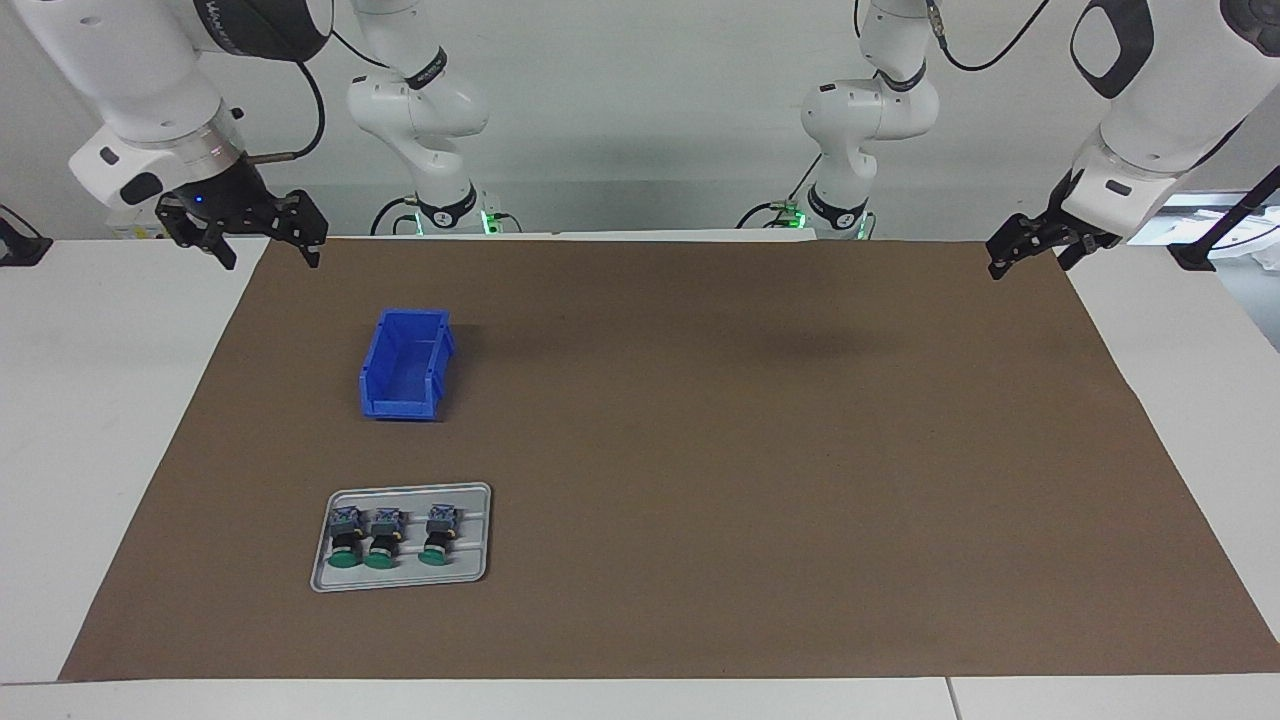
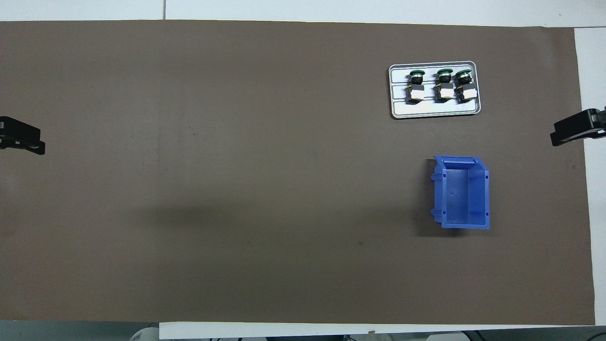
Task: Place and press button with both arms
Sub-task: 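Move the right gripper toward the metal tray of parts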
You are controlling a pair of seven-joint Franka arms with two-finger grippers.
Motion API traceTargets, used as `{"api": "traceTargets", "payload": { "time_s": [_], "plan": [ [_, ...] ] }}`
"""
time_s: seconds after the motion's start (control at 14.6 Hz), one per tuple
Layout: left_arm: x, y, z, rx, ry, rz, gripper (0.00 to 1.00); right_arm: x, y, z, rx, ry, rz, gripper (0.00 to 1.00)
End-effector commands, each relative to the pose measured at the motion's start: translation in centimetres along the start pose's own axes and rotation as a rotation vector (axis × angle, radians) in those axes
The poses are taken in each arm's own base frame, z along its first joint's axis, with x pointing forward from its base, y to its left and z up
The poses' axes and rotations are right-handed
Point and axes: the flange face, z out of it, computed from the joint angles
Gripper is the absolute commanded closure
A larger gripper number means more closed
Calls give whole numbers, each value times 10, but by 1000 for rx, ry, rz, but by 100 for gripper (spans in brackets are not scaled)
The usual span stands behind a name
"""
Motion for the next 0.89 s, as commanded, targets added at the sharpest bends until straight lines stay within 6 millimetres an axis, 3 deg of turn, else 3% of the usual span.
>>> {"api": "traceTargets", "payload": {
  "time_s": [0.0, 0.48, 0.55, 0.68, 0.82],
  "plan": [
    [-3, 2, -1, -5, 12, 34, 0, -2, -2, 1, 4, 5, 13, 1],
    [-3, 2, -2, -9, 19, 47, 0, -4, -4, 0, 10, -3, 13, 1],
    [-4, 7, 0, -7, 9, 30, 0, -3, -12, 1, 17, 4, -28, 1],
    [-4, 23, -3, -5, 21, 51, 0, 14, -38, 6, 11, 72, -75, 1],
    [-5, 23, -2, -4, 18, 51, 0, 59, -54, 37, 33, 83, -27, 1]
  ]
}}
